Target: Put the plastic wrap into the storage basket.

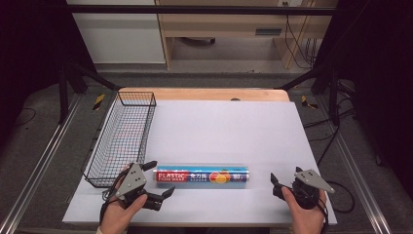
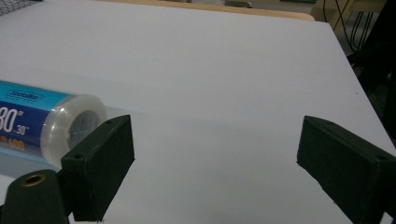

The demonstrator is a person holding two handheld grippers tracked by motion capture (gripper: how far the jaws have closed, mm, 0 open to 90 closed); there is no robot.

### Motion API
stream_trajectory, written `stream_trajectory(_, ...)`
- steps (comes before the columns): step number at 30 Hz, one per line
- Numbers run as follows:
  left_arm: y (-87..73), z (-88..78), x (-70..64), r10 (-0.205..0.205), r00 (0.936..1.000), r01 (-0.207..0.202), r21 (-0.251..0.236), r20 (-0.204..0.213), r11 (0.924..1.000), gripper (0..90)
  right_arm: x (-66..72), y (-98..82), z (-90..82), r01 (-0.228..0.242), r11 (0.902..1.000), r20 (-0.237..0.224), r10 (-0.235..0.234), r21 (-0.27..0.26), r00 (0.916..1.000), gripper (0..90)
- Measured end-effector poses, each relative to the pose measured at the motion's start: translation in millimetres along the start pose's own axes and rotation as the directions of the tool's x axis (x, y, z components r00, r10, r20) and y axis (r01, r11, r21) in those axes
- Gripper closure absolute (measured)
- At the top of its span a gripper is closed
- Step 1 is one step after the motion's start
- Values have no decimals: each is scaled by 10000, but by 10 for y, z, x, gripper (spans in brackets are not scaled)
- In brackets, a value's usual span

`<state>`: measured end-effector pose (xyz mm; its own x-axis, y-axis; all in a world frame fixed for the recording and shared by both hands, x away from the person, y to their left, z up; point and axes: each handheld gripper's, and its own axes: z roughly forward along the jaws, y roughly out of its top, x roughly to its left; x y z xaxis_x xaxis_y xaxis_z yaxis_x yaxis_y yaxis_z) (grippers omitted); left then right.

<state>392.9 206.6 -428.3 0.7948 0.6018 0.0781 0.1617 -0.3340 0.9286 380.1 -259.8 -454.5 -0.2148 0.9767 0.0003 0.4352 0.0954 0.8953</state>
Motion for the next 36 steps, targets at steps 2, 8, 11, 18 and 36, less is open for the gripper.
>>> stream_trajectory(2,0,7,-5,9,10000,-9,37,60,10000,18,-1,-2,-10,-70,10000,-50,70,-15,10000,113)
stream_trajectory(8,-20,10,-27,462,9978,-475,267,473,9985,18,-37,-12,-105,-232,9993,-138,229,-277,9996,104)
stream_trajectory(11,-13,-4,-21,678,9950,-706,366,730,9968,20,-52,-49,-121,-223,9995,-232,219,-205,9995,81)
stream_trajectory(18,171,63,37,1265,9892,-1325,829,744,9877,26,-19,-42,-88,6,9996,-318,-15,-267,9995,75)
stream_trajectory(36,449,921,14,2329,9201,-3276,2927,3149,8983,42,-88,-38,-75,-371,9987,-529,352,-352,9980,82)
